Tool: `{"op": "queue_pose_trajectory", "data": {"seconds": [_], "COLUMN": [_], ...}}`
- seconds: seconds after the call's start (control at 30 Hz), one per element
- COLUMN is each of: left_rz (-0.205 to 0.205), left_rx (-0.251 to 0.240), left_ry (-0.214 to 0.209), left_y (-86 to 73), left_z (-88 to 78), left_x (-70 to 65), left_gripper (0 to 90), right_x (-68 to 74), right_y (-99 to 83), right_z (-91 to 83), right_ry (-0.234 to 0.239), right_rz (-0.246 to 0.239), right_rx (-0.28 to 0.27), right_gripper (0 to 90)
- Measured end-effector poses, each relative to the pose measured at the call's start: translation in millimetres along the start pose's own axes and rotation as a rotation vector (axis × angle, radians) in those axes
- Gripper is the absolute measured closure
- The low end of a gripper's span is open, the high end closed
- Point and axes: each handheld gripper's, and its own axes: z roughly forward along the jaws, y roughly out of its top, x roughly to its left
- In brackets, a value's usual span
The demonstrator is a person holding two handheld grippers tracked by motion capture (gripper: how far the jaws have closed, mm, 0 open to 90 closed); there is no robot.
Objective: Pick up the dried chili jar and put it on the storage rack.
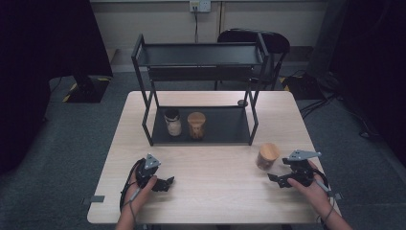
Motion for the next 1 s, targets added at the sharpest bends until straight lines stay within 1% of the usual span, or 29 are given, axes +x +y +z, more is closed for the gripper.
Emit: {"op": "queue_pose_trajectory", "data": {"seconds": [0.33, 0.73, 1.0], "left_rz": [0.000, 0.000, 0.000], "left_rx": [0.000, 0.000, 0.000], "left_ry": [0.000, 0.000, 0.000], "left_y": [0.0, 0.0, 0.0], "left_z": [0.0, 0.0, 0.0], "left_x": [0.0, 0.0, 0.0], "left_gripper": [0.2, 0.2, 0.2], "right_x": [-3.1, -3.9, -6.4], "right_y": [6.2, 16.3, 20.4], "right_z": [2.9, 10.3, 16.2], "right_ry": [-0.014, -0.015, -0.023], "right_rz": [-0.005, -0.010, 0.000], "right_rx": [-0.011, -0.018, -0.026], "right_gripper": [2.6, 2.7, 3.1]}}
